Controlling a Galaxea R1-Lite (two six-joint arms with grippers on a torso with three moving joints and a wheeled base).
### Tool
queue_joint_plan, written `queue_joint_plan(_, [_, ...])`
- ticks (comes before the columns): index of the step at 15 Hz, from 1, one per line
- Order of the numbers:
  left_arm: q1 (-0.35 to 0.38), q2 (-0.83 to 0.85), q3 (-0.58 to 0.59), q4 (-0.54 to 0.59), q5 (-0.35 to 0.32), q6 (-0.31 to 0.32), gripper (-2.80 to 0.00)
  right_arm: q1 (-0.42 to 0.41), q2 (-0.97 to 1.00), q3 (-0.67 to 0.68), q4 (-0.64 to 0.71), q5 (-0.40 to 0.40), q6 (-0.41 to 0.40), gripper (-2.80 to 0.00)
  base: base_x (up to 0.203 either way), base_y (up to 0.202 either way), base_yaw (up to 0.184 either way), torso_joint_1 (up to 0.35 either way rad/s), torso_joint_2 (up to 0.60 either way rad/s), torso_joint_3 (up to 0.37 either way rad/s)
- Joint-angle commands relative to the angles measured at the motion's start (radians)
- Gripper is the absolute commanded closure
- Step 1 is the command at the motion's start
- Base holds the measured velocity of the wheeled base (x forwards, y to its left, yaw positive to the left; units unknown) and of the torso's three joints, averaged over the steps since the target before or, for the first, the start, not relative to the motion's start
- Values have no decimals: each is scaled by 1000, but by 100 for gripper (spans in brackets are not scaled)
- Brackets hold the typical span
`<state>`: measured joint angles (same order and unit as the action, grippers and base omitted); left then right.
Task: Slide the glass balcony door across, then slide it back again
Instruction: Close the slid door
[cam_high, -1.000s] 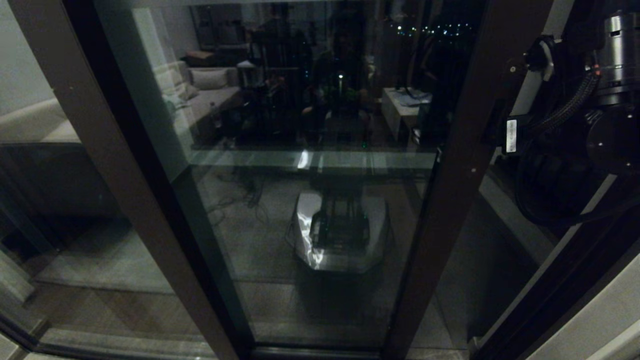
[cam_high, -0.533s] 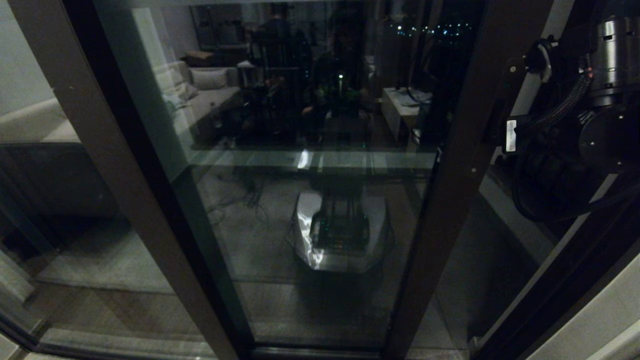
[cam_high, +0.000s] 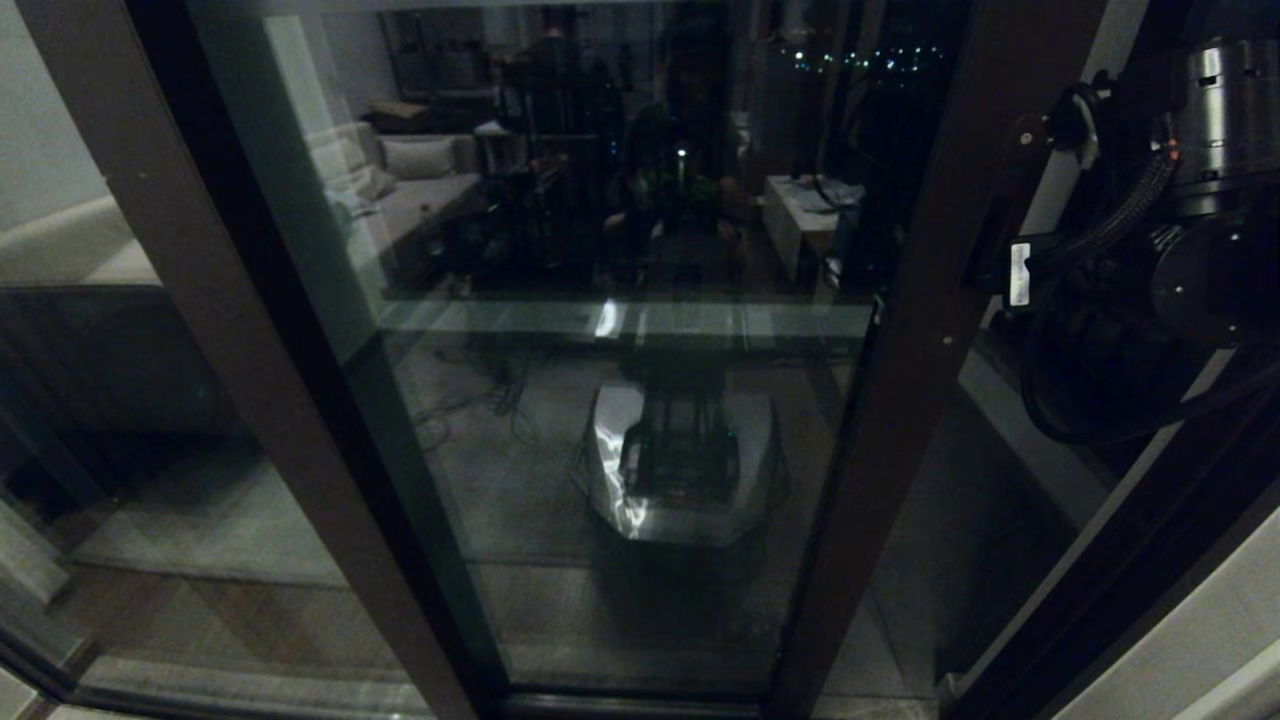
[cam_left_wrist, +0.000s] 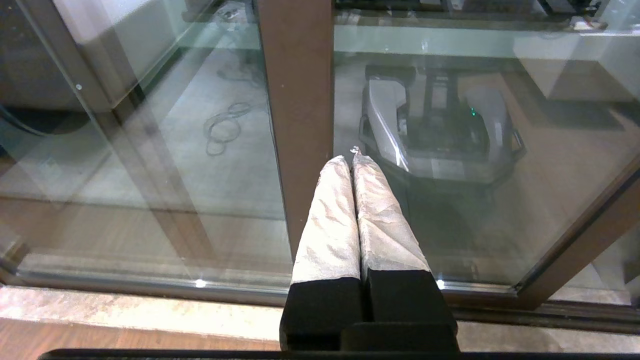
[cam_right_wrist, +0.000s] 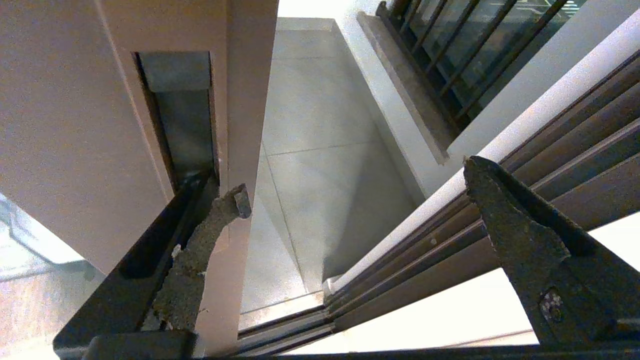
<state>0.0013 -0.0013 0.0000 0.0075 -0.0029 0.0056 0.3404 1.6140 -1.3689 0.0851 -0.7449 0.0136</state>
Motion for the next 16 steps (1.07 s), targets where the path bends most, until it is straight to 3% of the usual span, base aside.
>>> queue_joint_plan(1, [0,0,2,0,0,-1,0,-8,0,2,-5,-4,0,-280,0,0,0,0,0,0])
queue_joint_plan(16, [0,0,2,0,0,-1,0,-29,-5,60,-85,-4,-47,-280,0,0,0,0,0,0])
